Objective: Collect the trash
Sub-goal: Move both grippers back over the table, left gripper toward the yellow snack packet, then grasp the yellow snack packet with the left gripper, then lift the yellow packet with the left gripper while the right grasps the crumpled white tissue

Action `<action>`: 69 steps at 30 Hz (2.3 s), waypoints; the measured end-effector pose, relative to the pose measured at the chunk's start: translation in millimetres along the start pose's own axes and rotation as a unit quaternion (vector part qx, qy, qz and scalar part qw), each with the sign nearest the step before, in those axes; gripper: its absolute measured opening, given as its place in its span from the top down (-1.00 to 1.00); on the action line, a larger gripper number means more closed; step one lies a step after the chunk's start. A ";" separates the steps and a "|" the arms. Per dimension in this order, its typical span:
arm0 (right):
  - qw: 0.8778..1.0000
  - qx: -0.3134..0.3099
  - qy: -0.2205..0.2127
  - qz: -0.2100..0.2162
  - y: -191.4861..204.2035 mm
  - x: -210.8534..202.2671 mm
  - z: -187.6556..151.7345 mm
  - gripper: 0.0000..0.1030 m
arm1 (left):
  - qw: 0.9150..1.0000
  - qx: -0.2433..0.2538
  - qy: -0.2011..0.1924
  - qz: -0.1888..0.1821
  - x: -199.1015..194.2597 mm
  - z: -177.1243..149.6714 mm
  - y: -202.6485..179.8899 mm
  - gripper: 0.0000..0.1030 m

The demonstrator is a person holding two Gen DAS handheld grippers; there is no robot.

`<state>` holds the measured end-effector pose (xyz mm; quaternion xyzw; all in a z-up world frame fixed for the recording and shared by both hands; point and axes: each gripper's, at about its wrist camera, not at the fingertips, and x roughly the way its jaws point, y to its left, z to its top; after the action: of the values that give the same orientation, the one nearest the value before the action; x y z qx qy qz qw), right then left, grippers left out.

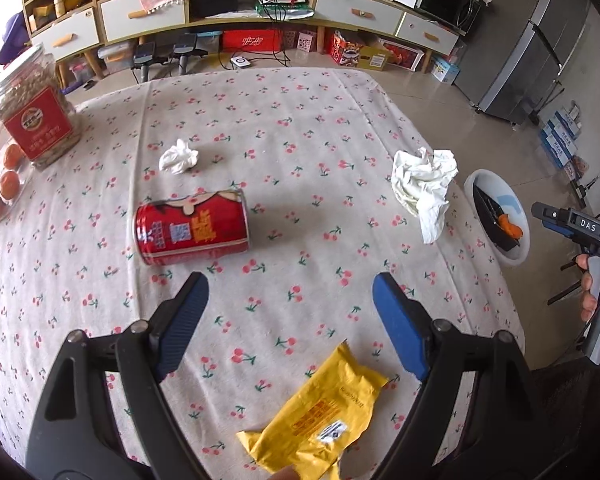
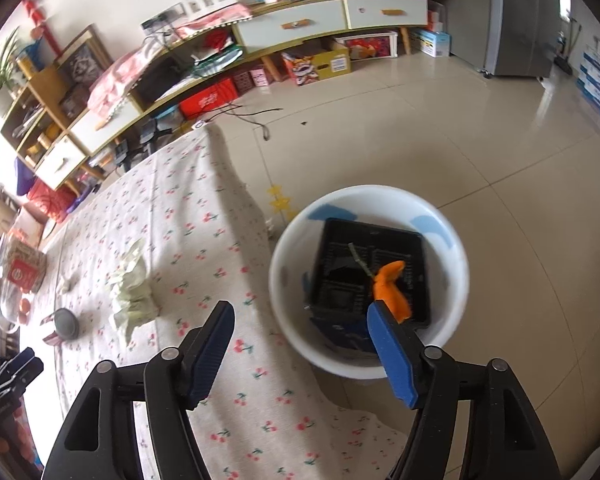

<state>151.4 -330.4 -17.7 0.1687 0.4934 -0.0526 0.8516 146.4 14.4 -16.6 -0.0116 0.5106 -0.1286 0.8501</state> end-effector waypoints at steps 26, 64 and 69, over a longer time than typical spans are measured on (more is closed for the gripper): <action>0.997 -0.067 0.046 0.009 60.2 15.9 -45.2 -0.50 | 0.989 0.075 0.102 -0.073 24.0 -83.9 -8.1 -0.64; 0.993 -0.104 0.053 0.009 164.5 70.9 -5.3 -0.50 | 0.998 0.002 0.041 -0.040 -6.8 -58.7 38.6 0.60; 0.993 -0.107 0.057 -0.004 172.3 87.4 -1.9 -0.50 | 0.998 -0.008 0.038 -0.041 -9.9 -59.3 49.1 0.60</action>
<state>238.3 -161.5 -53.0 0.0780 0.5450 0.0069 0.8348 100.5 70.7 -43.8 -0.0342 0.5422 -0.1599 0.8242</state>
